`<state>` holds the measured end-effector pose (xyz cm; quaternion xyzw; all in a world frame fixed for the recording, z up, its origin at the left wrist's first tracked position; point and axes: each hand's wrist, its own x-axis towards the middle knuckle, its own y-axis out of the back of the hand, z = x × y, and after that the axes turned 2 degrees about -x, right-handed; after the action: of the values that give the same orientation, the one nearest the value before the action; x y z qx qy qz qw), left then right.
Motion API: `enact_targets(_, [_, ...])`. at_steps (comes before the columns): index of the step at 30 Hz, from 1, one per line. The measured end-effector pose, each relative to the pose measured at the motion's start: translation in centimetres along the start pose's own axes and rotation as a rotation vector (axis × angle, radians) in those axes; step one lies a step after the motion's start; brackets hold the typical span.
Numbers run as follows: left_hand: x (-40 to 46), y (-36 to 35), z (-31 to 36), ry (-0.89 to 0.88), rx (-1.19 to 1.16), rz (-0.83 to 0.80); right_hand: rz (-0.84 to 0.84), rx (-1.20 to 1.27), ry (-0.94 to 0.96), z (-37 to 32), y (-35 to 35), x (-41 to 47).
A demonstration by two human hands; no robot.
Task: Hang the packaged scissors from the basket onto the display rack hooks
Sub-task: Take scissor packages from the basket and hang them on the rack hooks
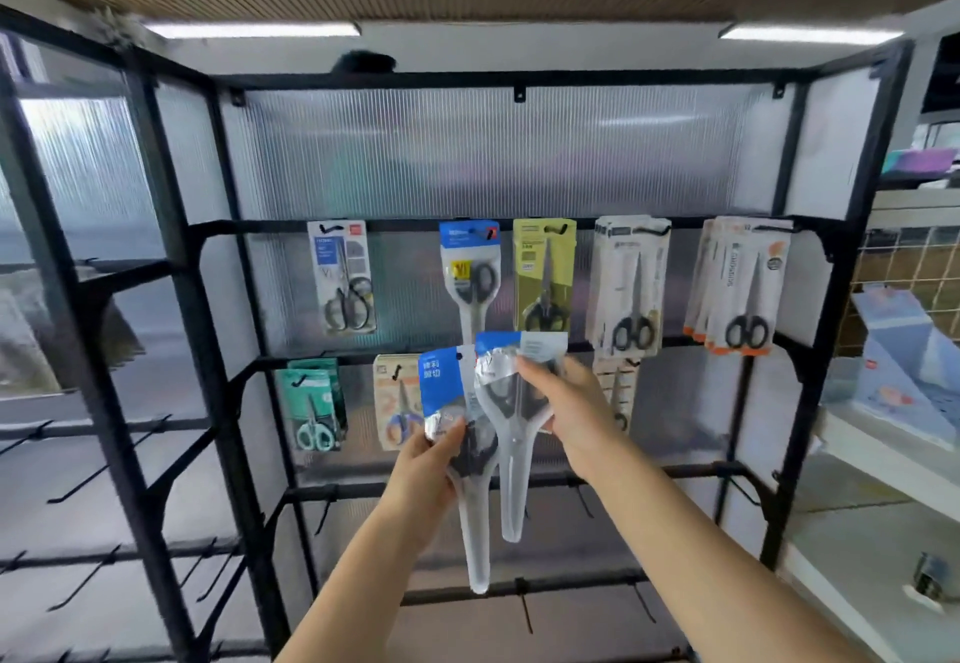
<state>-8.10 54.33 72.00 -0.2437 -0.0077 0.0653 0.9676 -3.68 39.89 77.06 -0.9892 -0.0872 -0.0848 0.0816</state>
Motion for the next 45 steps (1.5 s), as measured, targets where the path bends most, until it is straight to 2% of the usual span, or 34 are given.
enact_targets(10, [3.7,1.4,0.0,-0.018,0.016,-0.091,-0.003,0.02,0.061,1.0,-1.2,4.2])
enact_targets(13, [6.0,0.9,0.0,-0.045,0.118,-0.052,-0.011,0.036,0.051,0.6,-1.0,7.0])
enact_targets(17, [9.2,-0.3,0.1,-0.085,0.119,0.042,-0.023,0.032,0.041,0.5,-1.0,10.6])
enact_targets(22, [12.2,-1.2,0.2,-0.17,0.192,0.169,-0.103,-0.003,0.113,0.3,-0.8,13.4])
enact_targets(27, [13.1,-1.8,-0.2,-0.212,0.199,0.208,-0.161,-0.019,0.173,-0.3,-0.5,15.2])
enact_targets(38, [14.8,-0.9,2.5,-0.244,0.255,0.161,-0.028,-0.173,0.345,-3.2,-1.5,17.4])
enact_targets(45, [15.9,-2.0,3.4,-0.266,0.207,0.133,0.047,-0.229,0.446,-4.8,-1.7,18.3])
